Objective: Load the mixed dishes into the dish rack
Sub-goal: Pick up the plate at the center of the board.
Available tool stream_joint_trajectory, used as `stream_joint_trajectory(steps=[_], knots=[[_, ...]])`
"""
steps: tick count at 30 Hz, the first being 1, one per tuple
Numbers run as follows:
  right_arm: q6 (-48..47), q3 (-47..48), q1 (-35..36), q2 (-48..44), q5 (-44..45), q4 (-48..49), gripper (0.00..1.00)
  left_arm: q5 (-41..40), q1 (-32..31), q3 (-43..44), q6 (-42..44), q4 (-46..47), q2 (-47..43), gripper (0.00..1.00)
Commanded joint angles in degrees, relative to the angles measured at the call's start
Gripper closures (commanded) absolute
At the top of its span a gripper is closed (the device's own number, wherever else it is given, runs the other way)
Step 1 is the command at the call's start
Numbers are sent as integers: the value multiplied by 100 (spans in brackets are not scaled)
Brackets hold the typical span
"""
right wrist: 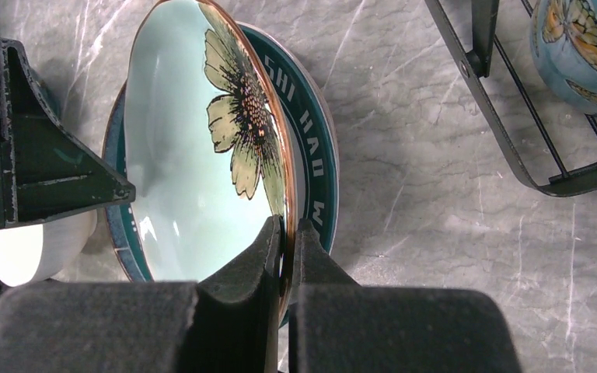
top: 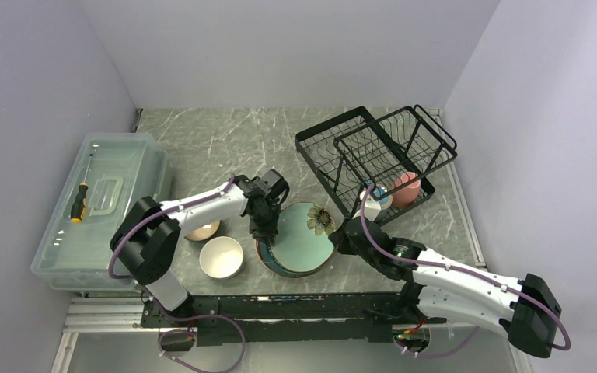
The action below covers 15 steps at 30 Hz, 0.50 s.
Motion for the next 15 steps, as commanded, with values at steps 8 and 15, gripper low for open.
stream_joint_trajectory(steps=[8, 15], knots=[[-371, 240, 61, -367, 147, -317, 100, -37, -110, 240, -80, 215, -57, 61], [-240, 201, 66, -694, 44, -310, 100, -311, -110, 401, -25, -58, -241, 54]])
